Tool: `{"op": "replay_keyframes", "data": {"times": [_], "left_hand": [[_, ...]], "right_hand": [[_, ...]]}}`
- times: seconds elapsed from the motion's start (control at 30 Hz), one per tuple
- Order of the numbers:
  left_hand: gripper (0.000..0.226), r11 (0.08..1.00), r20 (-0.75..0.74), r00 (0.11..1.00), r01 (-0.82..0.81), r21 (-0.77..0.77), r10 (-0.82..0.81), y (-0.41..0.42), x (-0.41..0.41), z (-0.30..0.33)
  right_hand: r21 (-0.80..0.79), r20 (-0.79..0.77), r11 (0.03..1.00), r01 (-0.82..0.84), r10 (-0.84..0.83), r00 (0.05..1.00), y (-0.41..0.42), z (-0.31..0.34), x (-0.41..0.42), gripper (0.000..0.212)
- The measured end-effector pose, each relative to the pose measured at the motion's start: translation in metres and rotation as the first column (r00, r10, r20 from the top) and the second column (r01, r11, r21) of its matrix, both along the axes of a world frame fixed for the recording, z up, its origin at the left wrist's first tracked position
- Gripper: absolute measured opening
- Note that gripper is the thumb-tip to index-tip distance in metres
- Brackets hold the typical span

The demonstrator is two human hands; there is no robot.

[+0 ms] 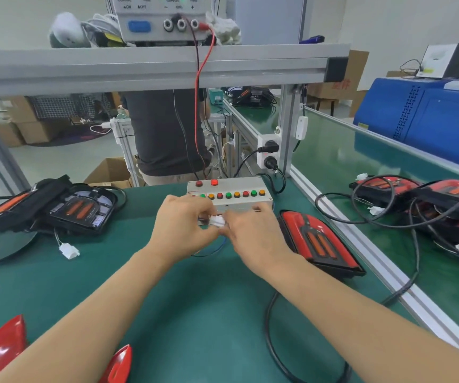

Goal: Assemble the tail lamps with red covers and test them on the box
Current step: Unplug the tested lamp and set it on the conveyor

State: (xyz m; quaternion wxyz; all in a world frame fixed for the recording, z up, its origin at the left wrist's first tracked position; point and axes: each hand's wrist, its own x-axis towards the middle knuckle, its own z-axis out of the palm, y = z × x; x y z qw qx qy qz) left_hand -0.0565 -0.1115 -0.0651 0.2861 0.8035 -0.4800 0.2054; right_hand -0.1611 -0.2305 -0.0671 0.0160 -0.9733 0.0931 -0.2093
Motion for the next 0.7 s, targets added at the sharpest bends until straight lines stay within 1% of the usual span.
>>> {"op": "replay_keyframes", "data": {"times": [0.03,0.07,0.1,0.13,0.17,0.2,0.23,0.27,0.3,0.33,0.37,0.4,0.43,0.47,0.5,0.53,0.6,0.63,0.67,0.7], "left_hand": [[0.018,0.997,0.008,0.997,-0.080,0.012,0.080,0.002,0.008,-0.003],[0.018,0.985,-0.014,0.986,-0.164,0.044,0.165,0.007,0.016,-0.006],[0.022,0.965,-0.038,0.970,-0.236,0.111,0.241,0.014,0.025,-0.008],[0.030,0.935,-0.034,0.955,-0.281,0.216,0.295,0.021,0.032,-0.012],[0.038,0.897,0.005,0.948,-0.302,0.323,0.318,0.027,0.037,-0.016],[0.045,0.858,0.072,0.947,-0.313,0.407,0.312,0.029,0.036,-0.019],[0.051,0.862,0.132,0.957,-0.291,0.414,0.259,0.027,0.031,-0.021],[0.049,0.902,0.184,0.967,-0.233,0.362,0.176,0.022,0.018,-0.021],[0.042,0.946,0.202,0.977,-0.127,0.299,0.068,0.016,0.001,-0.019],[0.039,0.958,0.155,0.988,-0.018,0.288,-0.028,0.010,-0.019,-0.018],[0.047,0.938,0.042,0.995,0.071,0.339,-0.090,0.004,-0.040,-0.017],[0.061,0.892,-0.068,0.993,0.117,0.436,-0.097,-0.002,-0.060,-0.020],[0.071,0.811,-0.132,0.989,0.136,0.569,-0.073,-0.006,-0.078,-0.027],[0.070,0.720,-0.148,0.988,0.136,0.680,-0.046,-0.008,-0.090,-0.035],[0.060,0.658,-0.162,0.987,0.129,0.742,-0.010,-0.010,-0.098,-0.041],[0.045,0.645,-0.200,0.979,0.127,0.754,0.040,-0.011,-0.100,-0.045],[0.017,0.689,-0.248,0.960,0.090,0.719,0.133,-0.013,-0.089,-0.046],[0.015,0.716,-0.235,0.958,0.049,0.697,0.163,-0.013,-0.079,-0.048],[0.020,0.741,-0.211,0.959,0.003,0.672,0.188,-0.012,-0.070,-0.048],[0.024,0.770,-0.183,0.962,-0.042,0.637,0.204,-0.011,-0.063,-0.049]], "right_hand": [[-0.021,-0.006,1.000,0.023,-0.023,1.000,-0.004,0.000,-0.002,0.028],[-0.034,-0.008,0.998,0.057,-0.057,0.998,-0.012,-0.001,-0.006,0.026],[-0.012,0.010,0.995,0.096,-0.096,0.995,-0.023,-0.001,-0.009,0.023],[0.081,0.051,0.987,0.138,-0.142,0.989,-0.035,-0.002,-0.013,0.021],[0.257,0.076,0.951,0.171,-0.196,0.978,-0.044,-0.001,-0.016,0.023],[0.484,0.093,0.860,0.160,-0.232,0.968,-0.052,-0.001,-0.017,0.026],[0.688,0.132,0.719,0.097,-0.256,0.958,-0.057,-0.001,-0.016,0.025],[0.828,0.178,0.560,0.020,-0.296,0.939,-0.061,-0.001,-0.014,0.021],[0.909,0.209,0.415,-0.050,-0.348,0.914,-0.065,-0.001,-0.013,0.017],[0.949,0.227,0.298,-0.108,-0.402,0.887,-0.069,-0.002,-0.013,0.015],[0.965,0.237,0.213,-0.153,-0.456,0.858,-0.074,-0.001,-0.014,0.015],[0.970,0.240,0.159,-0.184,-0.504,0.830,-0.080,0.001,-0.016,0.016],[0.969,0.245,0.123,-0.213,-0.544,0.803,-0.086,0.002,-0.019,0.017],[0.964,0.257,0.095,-0.248,-0.573,0.778,-0.092,0.003,-0.023,0.016],[0.956,0.271,0.077,-0.282,-0.595,0.757,-0.099,0.004,-0.028,0.015],[0.950,0.282,0.071,-0.303,-0.608,0.742,-0.105,0.005,-0.035,0.013],[0.950,0.285,0.078,-0.304,-0.616,0.734,-0.117,0.005,-0.049,0.013],[0.955,0.274,0.086,-0.283,-0.621,0.735,-0.122,0.004,-0.057,0.013],[0.967,0.243,0.097,-0.236,-0.632,0.736,-0.127,0.001,-0.064,0.016],[0.982,0.191,0.116,-0.151,-0.647,0.739,-0.131,-0.004,-0.070,0.018]]}}
